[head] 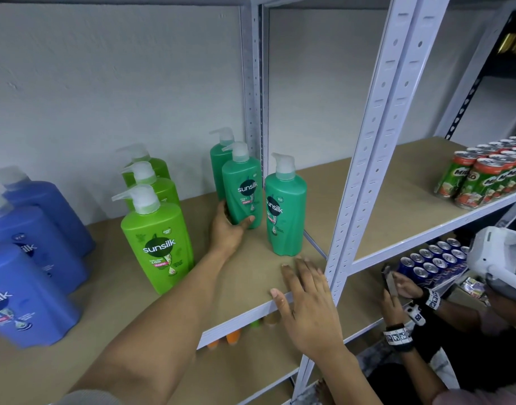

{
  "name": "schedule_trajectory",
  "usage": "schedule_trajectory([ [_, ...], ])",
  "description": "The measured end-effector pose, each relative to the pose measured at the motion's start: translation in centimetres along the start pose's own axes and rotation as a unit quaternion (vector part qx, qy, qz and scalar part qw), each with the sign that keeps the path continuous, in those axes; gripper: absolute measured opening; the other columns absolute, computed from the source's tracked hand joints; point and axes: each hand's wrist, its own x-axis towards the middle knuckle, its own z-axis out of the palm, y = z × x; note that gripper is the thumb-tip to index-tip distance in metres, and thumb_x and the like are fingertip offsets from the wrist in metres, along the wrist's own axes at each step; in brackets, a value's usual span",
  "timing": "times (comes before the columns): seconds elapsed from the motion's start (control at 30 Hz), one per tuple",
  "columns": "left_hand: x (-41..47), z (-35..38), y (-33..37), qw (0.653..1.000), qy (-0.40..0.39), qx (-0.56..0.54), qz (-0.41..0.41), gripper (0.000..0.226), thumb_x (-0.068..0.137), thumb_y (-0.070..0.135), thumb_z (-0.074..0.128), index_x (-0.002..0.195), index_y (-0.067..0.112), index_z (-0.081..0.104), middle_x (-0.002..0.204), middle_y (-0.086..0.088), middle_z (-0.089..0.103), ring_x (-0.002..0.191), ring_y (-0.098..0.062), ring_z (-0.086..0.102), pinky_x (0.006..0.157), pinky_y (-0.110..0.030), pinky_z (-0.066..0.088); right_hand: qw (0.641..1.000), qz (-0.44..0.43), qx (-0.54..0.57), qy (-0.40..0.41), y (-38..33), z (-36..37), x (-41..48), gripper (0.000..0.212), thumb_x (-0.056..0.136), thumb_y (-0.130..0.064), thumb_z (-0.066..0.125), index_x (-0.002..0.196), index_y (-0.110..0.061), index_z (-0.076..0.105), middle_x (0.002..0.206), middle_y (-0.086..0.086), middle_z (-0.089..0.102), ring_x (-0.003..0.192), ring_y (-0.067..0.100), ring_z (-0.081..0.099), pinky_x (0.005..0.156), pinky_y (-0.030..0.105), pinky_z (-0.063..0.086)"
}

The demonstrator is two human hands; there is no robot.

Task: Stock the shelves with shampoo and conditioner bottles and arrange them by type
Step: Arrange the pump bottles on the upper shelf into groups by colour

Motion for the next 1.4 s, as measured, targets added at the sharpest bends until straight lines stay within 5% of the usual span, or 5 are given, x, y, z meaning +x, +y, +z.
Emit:
schedule_trajectory([
  [0.27,-0.2,0.0,0.6,1.000,-0.006,-0.005,-0.004,0.076,0.078,0.016,0.086,0.143,0.015,0.045,0.131,0.001,0.064,0.112,-0.011,0.062,0.090,-0.022,0.051,1.000,-0.002,-0.015,-0.012,-0.3,-0.5,0.1,0.073,0.100,-0.071,0.008,0.157,-0.032,0.032,0.167,-0.005,0.022,0.156,0.014,0.006,0.127,0.034,-0.001],
  [0.87,-0.2,0.2,0.7,1.000,-0.005,0.019,-0.007,0.072,0.079,0.015,0.085,0.140,0.017,0.047,0.130,0.002,0.063,0.110,-0.011,0.061,0.092,-0.026,0.050,1.000,0.001,-0.002,-0.004,-0.5,-0.3,0.0,0.081,0.097,-0.073,0.000,0.155,-0.030,0.037,0.166,-0.004,0.026,0.156,0.015,0.010,0.128,0.036,0.004],
  [1.1,-2.7,-0.2,1.4,0.995,-0.016,0.094,0.010,0.077,0.080,0.019,0.084,0.144,0.017,0.042,0.134,-0.001,0.063,0.121,-0.020,0.061,0.099,-0.031,0.049,0.999,0.011,0.038,-0.007,-0.6,-0.9,0.3,0.072,0.098,-0.070,0.022,0.153,-0.025,0.039,0.164,-0.003,0.029,0.154,0.016,0.015,0.127,0.033,0.006],
  [1.2,-6.1,-1.5,1.7,0.968,-0.041,0.245,0.011,0.078,0.086,0.030,0.075,0.150,0.015,0.032,0.144,-0.006,0.053,0.132,-0.024,0.051,0.108,-0.033,0.042,0.995,0.022,0.096,-0.009,-1.0,-1.8,0.9,0.070,0.098,-0.059,0.048,0.154,-0.020,0.033,0.163,-0.002,0.029,0.151,0.017,0.021,0.125,0.032,0.016],
  [1.4,-13.0,-5.3,2.3,0.825,-0.173,0.527,0.111,0.060,0.103,0.054,0.031,0.156,0.025,0.032,0.166,0.002,0.022,0.154,-0.015,0.015,0.124,-0.036,0.010,0.943,0.095,0.308,0.083,-1.7,-3.7,3.5,0.071,0.089,-0.030,0.075,0.149,-0.023,0.037,0.141,-0.011,0.047,0.133,0.009,0.044,0.106,0.025,0.037],
])
